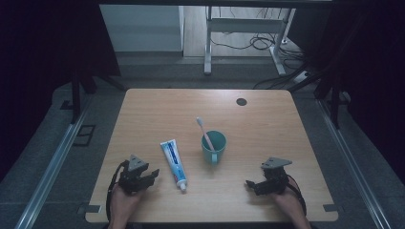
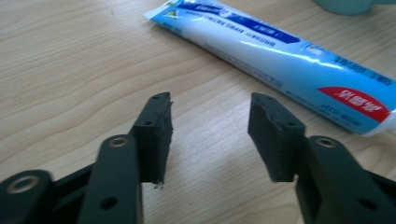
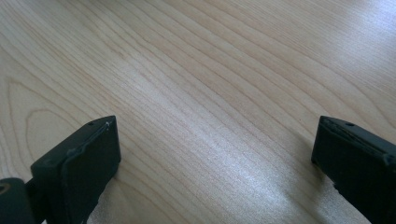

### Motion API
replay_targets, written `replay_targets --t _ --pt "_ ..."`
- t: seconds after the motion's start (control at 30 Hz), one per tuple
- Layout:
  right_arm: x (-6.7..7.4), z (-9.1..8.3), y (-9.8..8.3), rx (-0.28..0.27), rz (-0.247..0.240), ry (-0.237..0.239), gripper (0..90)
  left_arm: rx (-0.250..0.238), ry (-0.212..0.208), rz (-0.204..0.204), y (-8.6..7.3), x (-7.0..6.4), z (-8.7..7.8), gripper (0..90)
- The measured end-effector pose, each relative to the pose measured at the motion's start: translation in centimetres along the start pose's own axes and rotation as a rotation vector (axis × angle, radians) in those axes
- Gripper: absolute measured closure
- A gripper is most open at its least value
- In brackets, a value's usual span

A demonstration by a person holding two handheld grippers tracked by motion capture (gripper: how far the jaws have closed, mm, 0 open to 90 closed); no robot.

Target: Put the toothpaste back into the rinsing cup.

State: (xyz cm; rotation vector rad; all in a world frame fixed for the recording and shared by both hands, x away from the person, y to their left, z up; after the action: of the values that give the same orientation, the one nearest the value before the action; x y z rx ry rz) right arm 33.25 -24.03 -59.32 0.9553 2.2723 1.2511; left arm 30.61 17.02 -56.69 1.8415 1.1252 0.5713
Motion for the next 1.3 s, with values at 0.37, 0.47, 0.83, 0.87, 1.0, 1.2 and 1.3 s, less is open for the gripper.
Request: replay_targets --t 0.37,0.47,0.83,0.87,1.0,1.2,1.3 --pt "-0.1 -0.1 0.0 -0.005 0.006 -0.007 3.0 0.014 -0.046 0.035 0.3 -0.8 0.0 70.0" --pt "-0.1 -0.1 0.0 -0.006 0.007 -0.008 3.3 0.018 -0.049 0.040 0.5 -1.0 0.0 78.3" --pt "-0.1 -0.1 0.0 -0.008 0.011 -0.015 4.3 0.027 -0.082 0.053 1.6 -2.5 0.0 89.4" --pt "-0.1 -0.1 0.0 -0.008 0.011 -0.014 4.3 0.027 -0.090 0.052 1.7 -2.7 0.0 89.4" --pt "-0.1 -0.1 0.0 -0.008 0.012 -0.015 4.5 0.016 -0.128 0.043 2.2 -3.4 0.4 89.5" --pt "-0.2 -0.1 0.1 -0.009 0.014 -0.016 4.8 0.021 -0.158 0.046 2.9 -4.5 1.3 89.5" --pt "-0.2 -0.1 0.1 -0.009 0.014 -0.016 4.8 0.021 -0.181 0.057 3.3 -5.4 1.8 89.5"
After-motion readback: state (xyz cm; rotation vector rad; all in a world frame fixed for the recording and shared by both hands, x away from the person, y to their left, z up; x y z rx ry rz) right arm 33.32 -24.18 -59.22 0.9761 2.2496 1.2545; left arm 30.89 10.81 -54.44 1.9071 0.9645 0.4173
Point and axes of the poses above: each handheld gripper's, and its own axes: z roughly forward along the jaws, y roughly out of its top, x roughly to its left, the point moved 7 cm from there along z, roughly forward along the jaws, and after that the axes turned 13 degrees about -x, right-handed, at the moved point
